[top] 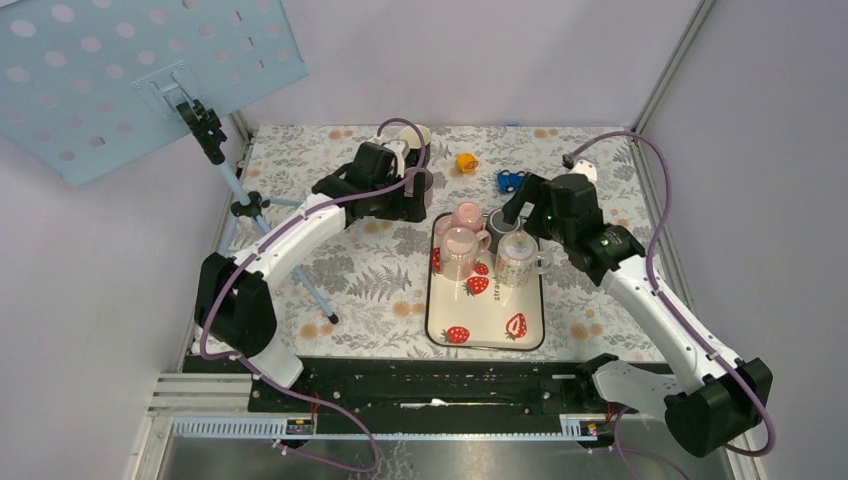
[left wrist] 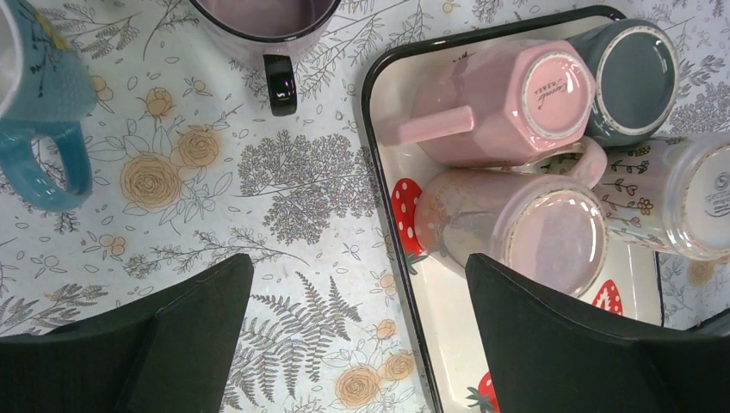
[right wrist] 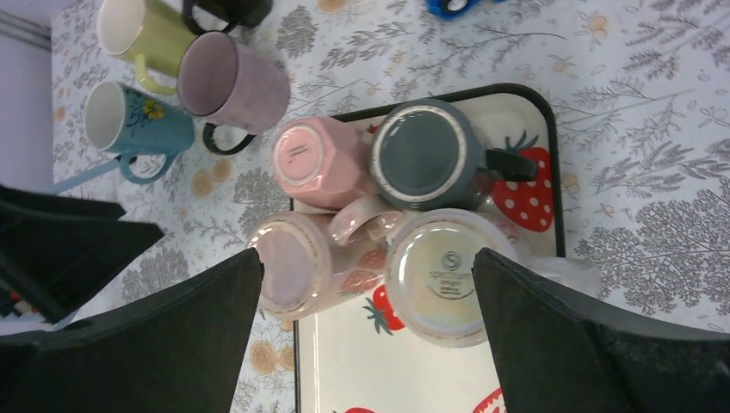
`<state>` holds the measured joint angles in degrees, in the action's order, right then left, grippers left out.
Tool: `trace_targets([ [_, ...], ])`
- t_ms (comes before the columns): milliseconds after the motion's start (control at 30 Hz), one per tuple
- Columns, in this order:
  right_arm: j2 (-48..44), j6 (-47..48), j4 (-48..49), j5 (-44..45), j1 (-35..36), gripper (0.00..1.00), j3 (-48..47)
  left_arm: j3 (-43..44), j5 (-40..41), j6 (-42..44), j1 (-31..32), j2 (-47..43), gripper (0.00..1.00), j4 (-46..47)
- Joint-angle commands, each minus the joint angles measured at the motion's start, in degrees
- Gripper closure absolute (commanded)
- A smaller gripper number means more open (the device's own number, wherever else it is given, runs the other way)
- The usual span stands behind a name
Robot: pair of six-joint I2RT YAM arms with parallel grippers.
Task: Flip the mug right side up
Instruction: Turn over the cup on the tray.
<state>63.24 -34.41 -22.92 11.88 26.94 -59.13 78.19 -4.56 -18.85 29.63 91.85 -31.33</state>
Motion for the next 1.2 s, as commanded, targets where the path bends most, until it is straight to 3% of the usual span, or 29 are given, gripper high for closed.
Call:
trace_targets([
  [0,-0.3,-2.7,3.9,-7.9,-6.4,0.0,3.1,-1.1,-1.8,0.1,0.1,-2.4,0.01,4.0],
  [467,2.6,-7.3,17.7,-23.0,-22.5,0.0,15.0,-3.4,-2.7,0.5,0.1,-3.4,0.01,5.8],
  [833,4.2,-11.1,25.7,-27.7,-22.8,0.01,20.4,-4.2,-2.0,0.5,0.1,-4.1,0.01,6.2],
  [1167,0.2,-11.5,24.1,-29.5,-22.8,0.0,24.5,-4.6,-1.4,0.2,0.1,-4.3,0.01,6.5],
])
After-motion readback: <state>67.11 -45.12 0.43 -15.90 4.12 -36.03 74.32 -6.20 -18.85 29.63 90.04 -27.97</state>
